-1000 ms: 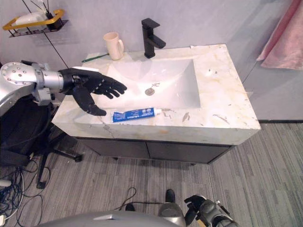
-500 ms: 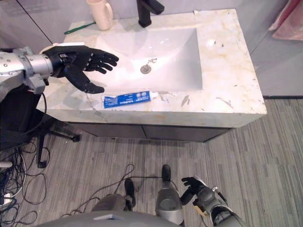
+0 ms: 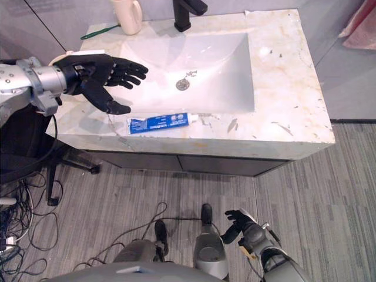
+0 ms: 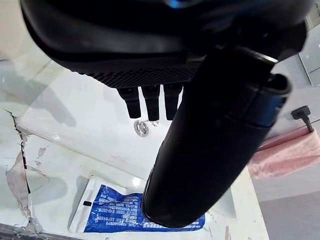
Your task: Organize the bathroom.
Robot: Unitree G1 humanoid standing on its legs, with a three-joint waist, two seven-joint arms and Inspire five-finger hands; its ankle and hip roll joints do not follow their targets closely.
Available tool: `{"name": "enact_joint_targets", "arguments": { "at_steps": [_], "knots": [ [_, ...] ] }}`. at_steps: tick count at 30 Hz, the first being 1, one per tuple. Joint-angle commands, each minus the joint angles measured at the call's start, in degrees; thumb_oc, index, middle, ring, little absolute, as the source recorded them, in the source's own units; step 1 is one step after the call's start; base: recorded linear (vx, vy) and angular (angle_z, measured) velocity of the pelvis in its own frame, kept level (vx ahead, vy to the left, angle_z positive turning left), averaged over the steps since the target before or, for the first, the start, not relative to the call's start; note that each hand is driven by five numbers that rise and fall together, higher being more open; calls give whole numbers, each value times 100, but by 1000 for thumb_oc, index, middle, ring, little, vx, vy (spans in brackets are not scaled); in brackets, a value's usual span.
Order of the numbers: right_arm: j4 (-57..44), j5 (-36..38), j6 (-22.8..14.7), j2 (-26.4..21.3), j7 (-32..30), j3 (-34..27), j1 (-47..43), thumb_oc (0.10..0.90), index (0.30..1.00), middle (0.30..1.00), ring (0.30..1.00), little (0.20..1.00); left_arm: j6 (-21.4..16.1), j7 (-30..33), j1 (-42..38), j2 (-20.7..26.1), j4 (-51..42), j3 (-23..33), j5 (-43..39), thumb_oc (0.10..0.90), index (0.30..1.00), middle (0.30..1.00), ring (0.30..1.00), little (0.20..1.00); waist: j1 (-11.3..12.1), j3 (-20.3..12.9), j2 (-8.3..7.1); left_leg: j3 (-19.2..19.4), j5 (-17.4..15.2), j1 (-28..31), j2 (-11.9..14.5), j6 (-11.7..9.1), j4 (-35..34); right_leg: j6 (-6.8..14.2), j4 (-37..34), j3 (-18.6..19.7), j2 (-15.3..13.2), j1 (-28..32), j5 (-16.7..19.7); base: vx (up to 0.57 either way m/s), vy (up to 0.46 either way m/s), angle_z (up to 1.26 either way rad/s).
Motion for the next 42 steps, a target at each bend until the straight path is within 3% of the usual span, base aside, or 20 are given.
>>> {"name": "enact_joint_targets", "arguments": {
  "at_steps": [1, 26, 31, 36, 39, 42],
  "knots": [
    [-121, 318, -114, -315, -122, -110, 169, 800, 900, 900, 900, 900, -272, 70, -252, 228, 19, 809, -360, 800, 900, 900, 900, 900, 17, -347, -119, 221, 171, -477, 250, -293, 1081, 241, 461, 81, -256, 89, -701, 0, 0, 0],
    [-173, 175, -44, -285, -88, -197, 370, 800, 900, 900, 900, 900, -247, 4, 667, 230, -317, 1532, -262, 800, 900, 900, 900, 900, 93, -446, -203, 152, 159, -388, 247, -308, 1205, 206, 448, 66, -229, 309, -765, 13, -4, 0],
    [-128, 5, -46, -252, 20, -162, 472, 800, 900, 900, 900, 900, -438, 200, 855, 233, -312, 1759, -218, 800, 900, 900, 900, 900, 118, -553, -245, 168, 280, -315, 354, -378, 1064, 184, 284, 15, -135, 400, -741, 44, -64, 4],
    [-156, -88, -42, -195, 54, -130, 715, 800, 900, 900, 900, 900, -740, 421, 945, 182, -158, 2104, -202, 800, 900, 900, 900, 900, 96, -678, -283, 354, 629, -226, 662, -534, 738, 126, 220, -179, -2, 508, -818, 48, -82, 3],
    [-135, -66, -33, -221, -25, -207, 890, 800, 900, 900, 900, 900, -780, 372, 814, 43, -107, 2074, -199, 800, 900, 900, 900, 900, -51, -702, -326, 1061, 798, -234, 892, -650, 1205, 7, 133, -496, -1, 562, -834, -25, -84, 18],
    [-96, -38, 27, -262, -36, -226, 858, 800, 900, 900, 900, 900, -818, 346, 683, -45, -33, 1961, -65, 800, 900, 900, 900, 900, -95, -620, -367, 1059, 790, -455, 892, -700, 2150, -81, 159, -541, -29, 570, -847, -24, -54, 51]
  ]
}}
